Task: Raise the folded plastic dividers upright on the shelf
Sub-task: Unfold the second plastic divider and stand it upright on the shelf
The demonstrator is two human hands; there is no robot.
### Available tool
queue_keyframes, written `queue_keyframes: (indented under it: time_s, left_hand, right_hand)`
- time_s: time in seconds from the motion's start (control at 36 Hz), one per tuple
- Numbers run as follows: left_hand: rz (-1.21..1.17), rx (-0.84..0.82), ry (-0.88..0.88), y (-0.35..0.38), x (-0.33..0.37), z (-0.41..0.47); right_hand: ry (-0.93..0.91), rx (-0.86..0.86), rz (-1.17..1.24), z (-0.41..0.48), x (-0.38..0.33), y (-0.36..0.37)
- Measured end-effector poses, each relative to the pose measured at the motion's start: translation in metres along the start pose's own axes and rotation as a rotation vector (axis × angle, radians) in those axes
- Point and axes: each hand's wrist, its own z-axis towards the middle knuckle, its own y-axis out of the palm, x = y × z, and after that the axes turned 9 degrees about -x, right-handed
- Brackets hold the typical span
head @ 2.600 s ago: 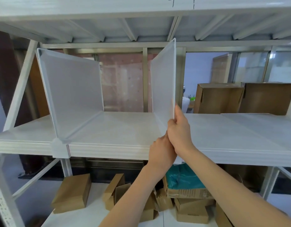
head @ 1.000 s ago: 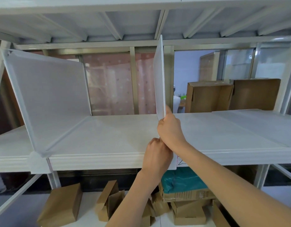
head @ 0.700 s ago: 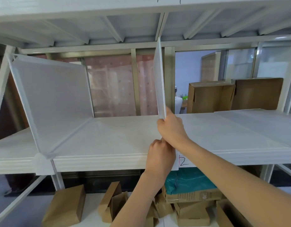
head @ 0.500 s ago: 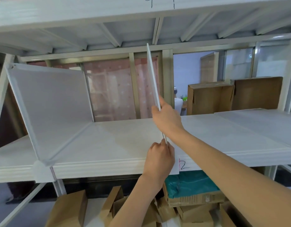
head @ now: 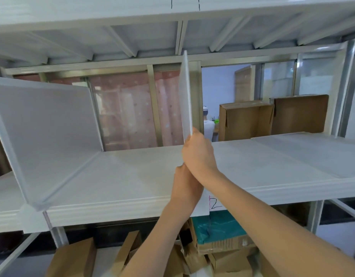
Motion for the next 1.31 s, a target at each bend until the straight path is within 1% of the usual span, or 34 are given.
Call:
queue_keyframes:
  time_s: [0.03,0.08,0.17,0.22,0.25,0.28,0.36,0.44,0.53,0.64,0.75,0.86,1.03,1.08,1.25,1.31]
  left_hand:
    - [0.061,-0.018,-0.024,0.000,0.005,-0.001]
    - [0.021,0.002,-0.042,0.004,0.002,0.004]
    - [0.188,-0.026,-0.059,0.009,-0.002,0.006]
    - [0.134,-0.050,-0.102,0.011,-0.005,0.004]
    - [0.135,-0.062,-0.105,0.013,-0.006,0.003]
    - [0.185,-0.083,-0.096,0.016,-0.008,0.002]
    - [0.128,-0.068,-0.097,0.022,-0.011,-0.003]
    - [0.065,-0.068,-0.105,0.020,-0.011,-0.003]
    - [0.045,-0.059,-0.111,0.021,-0.012,-0.003]
    - [0.058,-0.031,-0.109,0.021,-0.010,-0.005]
    - [0.105,-0.036,-0.124,0.021,-0.010,-0.006]
    - [0.116,-0.045,-0.114,0.019,-0.009,-0.006]
    - [-0.021,0.010,-0.131,0.018,-0.005,-0.015]
    - [-0.041,-0.005,-0.137,0.016,-0.003,-0.016]
    - [0.043,-0.014,-0.118,0.015,-0.005,-0.013]
    - [0.005,-0.040,-0.109,0.015,-0.007,-0.011]
  right_hand:
    - [0.006,0.017,0.012,0.000,0.003,-0.001]
    - [0.010,0.055,0.045,-0.001,0.008,-0.003]
    - [-0.008,0.073,0.053,0.000,0.007,-0.001]
    - [-0.023,0.042,0.017,0.000,0.007,0.004]
    - [-0.031,0.034,0.005,-0.001,0.008,0.006]
    - [-0.027,0.024,0.003,-0.003,0.010,0.009]
    - [-0.013,0.030,0.048,-0.008,0.018,0.017]
    - [-0.025,0.039,0.002,-0.006,0.020,0.021]
    - [-0.033,0.043,0.037,-0.004,0.022,0.022]
    - [-0.048,0.044,0.036,-0.005,0.021,0.022]
    - [-0.077,0.058,0.006,-0.007,0.023,0.022]
    - [-0.088,0.060,0.027,-0.008,0.024,0.022]
    - [-0.093,0.050,0.052,-0.015,0.024,0.021]
    - [-0.084,0.049,0.042,-0.015,0.023,0.021]
    - [-0.065,0.049,0.047,-0.017,0.019,0.019]
    - [-0.054,0.018,0.059,-0.018,0.017,0.016]
